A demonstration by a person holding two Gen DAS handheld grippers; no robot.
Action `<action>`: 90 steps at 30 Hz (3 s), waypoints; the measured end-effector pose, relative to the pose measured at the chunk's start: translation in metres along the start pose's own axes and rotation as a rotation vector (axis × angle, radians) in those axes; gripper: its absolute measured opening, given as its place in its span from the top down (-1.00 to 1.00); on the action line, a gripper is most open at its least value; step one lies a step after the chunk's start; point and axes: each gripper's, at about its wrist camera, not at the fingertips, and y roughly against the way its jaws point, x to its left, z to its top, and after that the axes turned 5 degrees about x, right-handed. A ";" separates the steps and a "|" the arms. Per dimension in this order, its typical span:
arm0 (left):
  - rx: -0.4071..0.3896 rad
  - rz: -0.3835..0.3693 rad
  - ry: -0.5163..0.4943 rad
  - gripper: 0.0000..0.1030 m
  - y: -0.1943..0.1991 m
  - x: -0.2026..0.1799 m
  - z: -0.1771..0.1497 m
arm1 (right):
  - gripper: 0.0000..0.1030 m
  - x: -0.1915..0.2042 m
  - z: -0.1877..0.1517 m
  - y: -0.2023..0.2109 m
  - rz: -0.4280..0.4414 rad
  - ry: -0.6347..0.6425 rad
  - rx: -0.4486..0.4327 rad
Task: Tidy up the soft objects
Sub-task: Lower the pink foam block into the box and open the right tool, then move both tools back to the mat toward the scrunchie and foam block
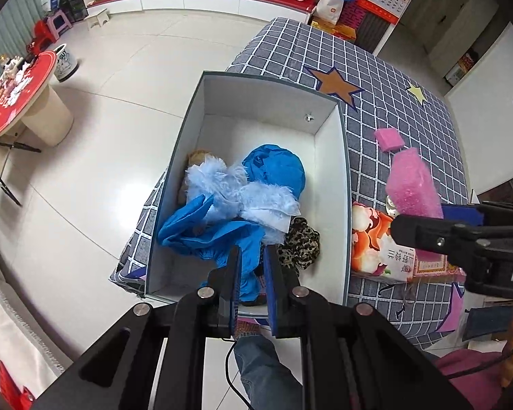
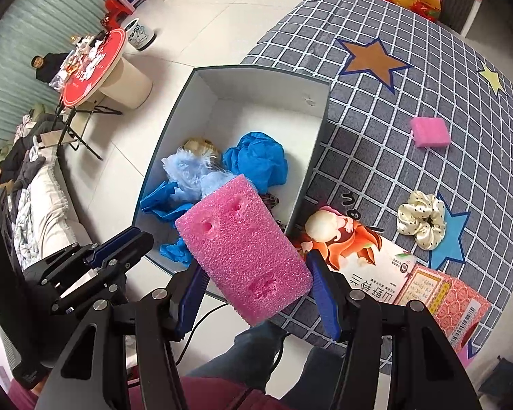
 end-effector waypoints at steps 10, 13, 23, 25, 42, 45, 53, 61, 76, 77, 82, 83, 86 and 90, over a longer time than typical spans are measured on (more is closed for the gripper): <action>0.010 0.009 0.010 0.72 -0.002 0.007 0.002 | -0.14 0.017 0.016 -0.009 -0.019 0.054 0.013; 0.011 0.012 0.014 0.72 -0.002 0.008 0.002 | -0.14 0.021 0.022 -0.012 -0.023 0.067 0.016; 0.012 0.022 0.016 0.72 -0.002 0.007 0.001 | -0.14 0.029 0.037 -0.022 -0.029 0.084 0.025; 0.015 0.027 0.014 0.71 -0.002 0.007 0.001 | -0.14 0.030 0.040 -0.023 -0.026 0.086 0.025; -0.033 -0.161 0.075 -0.84 0.007 0.006 0.024 | -0.98 -0.062 0.036 0.029 0.109 -0.127 -0.006; -0.049 -0.185 0.031 -0.85 0.011 -0.010 0.037 | -0.98 -0.108 0.022 0.049 0.096 -0.209 0.002; 0.000 -0.211 -0.099 -0.85 -0.006 -0.073 0.060 | -0.98 -0.232 -0.020 0.068 -0.123 -0.416 0.053; 0.089 -0.175 -0.166 -0.85 -0.029 -0.116 0.059 | -0.98 -0.272 -0.014 -0.004 -0.153 -0.356 0.207; 0.132 0.012 -0.153 -0.85 -0.044 -0.157 0.083 | -0.98 -0.222 0.070 -0.141 -0.152 0.174 0.380; 0.137 0.015 -0.154 -0.85 -0.047 -0.160 0.086 | -0.98 -0.220 0.070 -0.146 -0.164 0.195 0.385; 0.173 0.008 -0.159 -0.85 -0.067 -0.186 0.109 | -0.98 -0.246 0.063 -0.149 -0.268 0.126 0.366; 0.180 0.004 -0.159 -0.85 -0.072 -0.191 0.114 | -0.98 -0.259 0.060 -0.147 -0.272 0.078 0.360; 0.213 -0.012 -0.143 -0.85 -0.094 -0.210 0.135 | -0.98 -0.307 0.046 -0.136 -0.282 -0.093 0.331; 0.266 -0.064 -0.088 -0.85 -0.130 -0.238 0.164 | -0.98 -0.365 0.019 -0.120 -0.267 -0.282 0.285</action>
